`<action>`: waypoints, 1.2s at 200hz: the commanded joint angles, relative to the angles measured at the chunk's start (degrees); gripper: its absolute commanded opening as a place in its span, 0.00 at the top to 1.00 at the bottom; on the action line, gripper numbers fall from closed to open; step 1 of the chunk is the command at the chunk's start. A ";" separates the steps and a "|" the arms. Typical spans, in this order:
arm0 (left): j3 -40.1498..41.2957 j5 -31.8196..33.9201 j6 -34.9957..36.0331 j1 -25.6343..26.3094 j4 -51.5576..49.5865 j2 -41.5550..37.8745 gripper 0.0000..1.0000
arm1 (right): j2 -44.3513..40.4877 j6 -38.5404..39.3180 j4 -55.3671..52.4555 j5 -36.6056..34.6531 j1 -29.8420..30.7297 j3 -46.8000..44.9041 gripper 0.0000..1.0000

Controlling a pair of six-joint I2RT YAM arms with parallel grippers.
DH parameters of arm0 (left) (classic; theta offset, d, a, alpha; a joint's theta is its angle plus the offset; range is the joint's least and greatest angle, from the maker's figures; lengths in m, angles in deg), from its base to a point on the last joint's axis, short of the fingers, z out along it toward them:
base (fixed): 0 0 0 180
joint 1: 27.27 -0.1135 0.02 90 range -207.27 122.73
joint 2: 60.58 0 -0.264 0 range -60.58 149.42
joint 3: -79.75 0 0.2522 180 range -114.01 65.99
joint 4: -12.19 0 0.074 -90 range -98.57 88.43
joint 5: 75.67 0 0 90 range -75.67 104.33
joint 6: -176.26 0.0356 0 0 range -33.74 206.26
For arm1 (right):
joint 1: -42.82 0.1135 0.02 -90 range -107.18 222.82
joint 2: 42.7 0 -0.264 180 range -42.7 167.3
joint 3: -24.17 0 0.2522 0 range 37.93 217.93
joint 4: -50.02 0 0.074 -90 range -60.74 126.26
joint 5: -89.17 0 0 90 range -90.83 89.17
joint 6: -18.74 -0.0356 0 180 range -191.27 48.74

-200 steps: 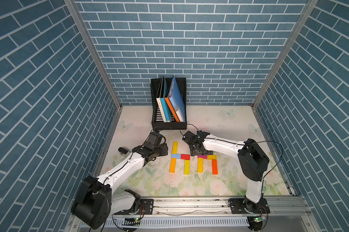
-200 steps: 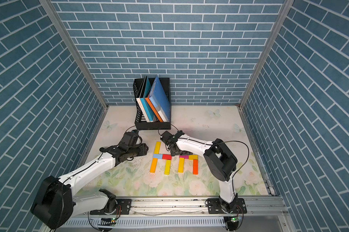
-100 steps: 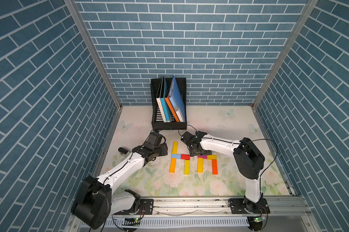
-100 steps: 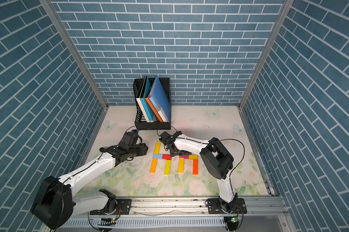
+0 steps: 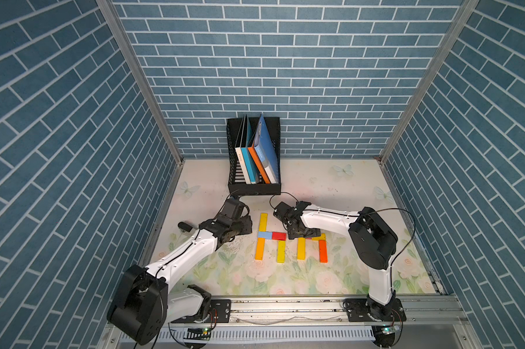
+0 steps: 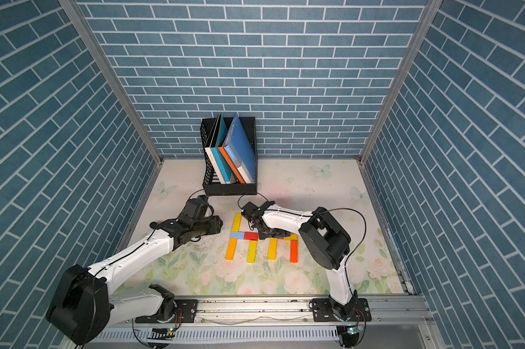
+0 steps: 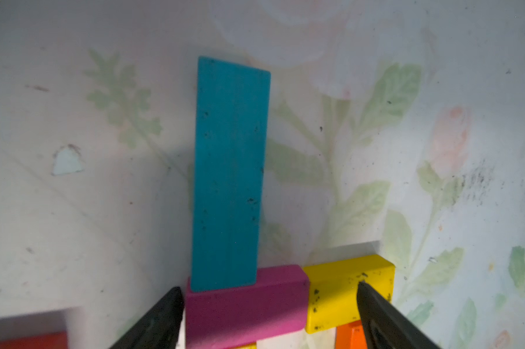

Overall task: Assemble the letter h with building blocks
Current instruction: Adjust the building block at the center of the board.

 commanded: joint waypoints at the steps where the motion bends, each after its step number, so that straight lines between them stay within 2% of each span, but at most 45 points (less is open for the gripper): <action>1: 0.29 0.04 0.68 -0.03 -0.09 -0.36 0.45 | -0.32 -1.04 -0.14 -0.20 0.23 -0.68 0.10; 49: 0.29 -0.04 0.67 -0.02 -0.14 -0.27 0.45 | -1.30 -1.76 -1.08 -0.73 0.27 -0.37 0.10; 83: 0.25 -0.22 0.68 -0.07 -0.04 -0.24 0.45 | -1.39 -0.43 1.08 1.46 0.36 -1.72 0.11; 159: 0.38 -0.21 0.71 -0.02 -0.10 -0.41 0.45 | -3.23 -2.32 0.17 -0.03 0.26 -3.54 0.12; 209: 0.38 0.13 0.71 -0.01 -0.17 -0.88 0.45 | -2.38 0.45 3.53 3.47 0.54 -1.32 0.12; 240: 0.31 0.15 0.65 0.00 -0.17 -0.72 0.46 | -6.84 2.06 7.96 5.92 0.61 -0.81 0.11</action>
